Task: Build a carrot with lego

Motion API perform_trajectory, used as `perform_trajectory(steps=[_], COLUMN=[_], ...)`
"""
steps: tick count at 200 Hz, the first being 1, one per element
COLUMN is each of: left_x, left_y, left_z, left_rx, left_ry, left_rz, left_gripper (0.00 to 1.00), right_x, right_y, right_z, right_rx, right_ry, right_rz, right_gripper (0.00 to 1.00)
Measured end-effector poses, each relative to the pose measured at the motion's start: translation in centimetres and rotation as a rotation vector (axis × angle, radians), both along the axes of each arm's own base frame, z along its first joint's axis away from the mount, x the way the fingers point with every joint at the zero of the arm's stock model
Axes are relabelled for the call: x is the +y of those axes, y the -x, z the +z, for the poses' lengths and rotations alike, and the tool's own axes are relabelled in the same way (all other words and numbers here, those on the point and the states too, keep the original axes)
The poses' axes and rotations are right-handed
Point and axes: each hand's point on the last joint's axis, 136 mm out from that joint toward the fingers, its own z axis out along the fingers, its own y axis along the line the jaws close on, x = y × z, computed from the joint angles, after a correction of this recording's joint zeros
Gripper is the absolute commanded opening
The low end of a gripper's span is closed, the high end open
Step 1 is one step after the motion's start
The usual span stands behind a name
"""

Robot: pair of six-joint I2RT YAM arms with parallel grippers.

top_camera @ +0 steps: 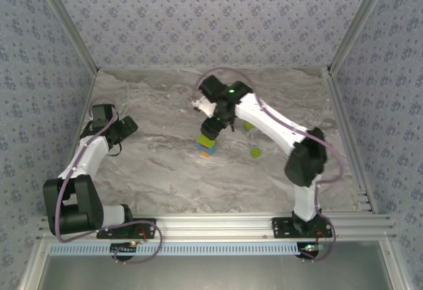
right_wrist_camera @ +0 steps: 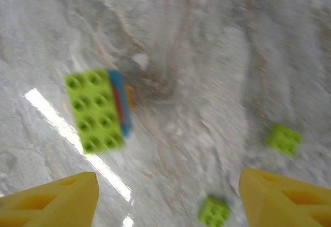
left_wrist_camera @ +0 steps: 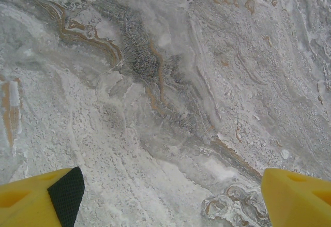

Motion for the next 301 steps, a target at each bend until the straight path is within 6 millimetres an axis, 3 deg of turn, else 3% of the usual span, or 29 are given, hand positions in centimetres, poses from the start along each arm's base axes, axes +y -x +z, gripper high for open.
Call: perform_trajectory(steps=[22,41,63,87,151,218,240,279,301], left_x=[0.0,-0.1,-0.4,-0.6,-0.7,-0.8,-0.9,-0.9,-0.9], left_y=[0.0,0.0,-0.1,-0.1,-0.1,-0.1,-0.1,-0.1,-0.1], left_z=[0.0,0.0,0.0,0.0,0.0,0.0,0.0,0.0,0.0], left_rx=[0.0,-0.002,-0.004,-0.004,-0.004,-0.003,-0.004,-0.004,-0.004], left_ry=[0.0,0.004,0.009,0.012,0.012,0.012,0.012,0.012,0.012], left_rz=[0.0,-0.003,-0.012,-0.019,-0.021,-0.026,-0.028,-0.028,-0.028], left_gripper=[0.9,0.9,0.9,0.9,0.9,0.9,0.9,0.9,0.9], right_x=[-5.2,-8.7,-11.1,-12.6,-13.3,-11.3,-11.5,-12.6,-12.3], right_y=[1.1,3.2,5.6,6.9,5.2,2.6,2.5,3.6,3.3], right_z=[-1.1,-4.9,-10.2,-13.7,-16.6,-14.9,-15.2,-17.5,-17.6], right_rx=[-0.034,0.0,0.051,0.038,-0.104,-0.248,-0.279,-0.282,-0.294], right_ry=[0.0,0.019,0.051,0.051,-0.089,-0.206,-0.23,-0.212,-0.228], right_rz=[-0.159,-0.283,-0.393,-0.482,-0.6,-0.59,-0.601,-0.639,-0.646], right_gripper=[0.74,0.74,0.73,0.73,0.72,0.7,0.69,0.67,0.62])
